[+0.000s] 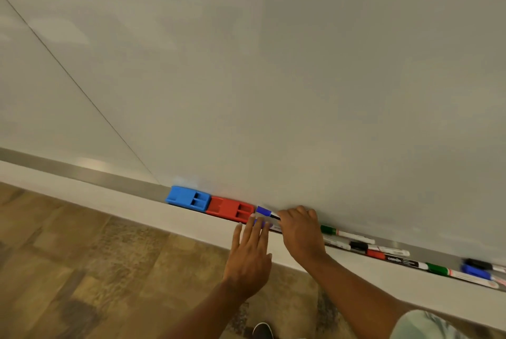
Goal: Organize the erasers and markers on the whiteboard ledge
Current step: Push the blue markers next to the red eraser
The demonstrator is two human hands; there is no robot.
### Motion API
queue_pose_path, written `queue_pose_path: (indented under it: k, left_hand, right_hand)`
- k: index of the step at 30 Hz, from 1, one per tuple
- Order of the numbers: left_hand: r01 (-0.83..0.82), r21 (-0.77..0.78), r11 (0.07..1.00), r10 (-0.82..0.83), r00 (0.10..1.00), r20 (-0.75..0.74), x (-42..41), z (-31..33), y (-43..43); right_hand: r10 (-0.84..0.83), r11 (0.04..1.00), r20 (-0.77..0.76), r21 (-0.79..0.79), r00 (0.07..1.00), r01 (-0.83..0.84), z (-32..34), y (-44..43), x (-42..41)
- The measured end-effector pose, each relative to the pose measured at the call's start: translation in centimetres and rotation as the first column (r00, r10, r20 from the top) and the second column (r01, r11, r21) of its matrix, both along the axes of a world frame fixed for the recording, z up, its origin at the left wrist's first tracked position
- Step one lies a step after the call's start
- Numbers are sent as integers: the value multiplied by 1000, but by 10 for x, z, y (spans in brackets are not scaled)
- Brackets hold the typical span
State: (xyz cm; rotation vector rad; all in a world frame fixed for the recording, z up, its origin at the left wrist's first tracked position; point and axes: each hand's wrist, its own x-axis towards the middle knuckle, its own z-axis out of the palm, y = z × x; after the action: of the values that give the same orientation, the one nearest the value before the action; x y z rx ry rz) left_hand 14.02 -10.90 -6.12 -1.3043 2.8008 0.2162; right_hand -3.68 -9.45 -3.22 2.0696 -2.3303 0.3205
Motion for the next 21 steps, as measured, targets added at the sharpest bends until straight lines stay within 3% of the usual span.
queue_pose_path:
  k: [7, 21]
  left_hand:
    - [171, -12, 985, -168, 977, 133, 10, -21, -22]
    - [199, 68, 978, -208, 962, 179, -8, -13, -29]
  right_hand:
    - [-42, 992, -5, 122, 999, 43, -13, -12, 14]
    - [-92, 983, 63, 167, 994, 81, -22, -9, 12]
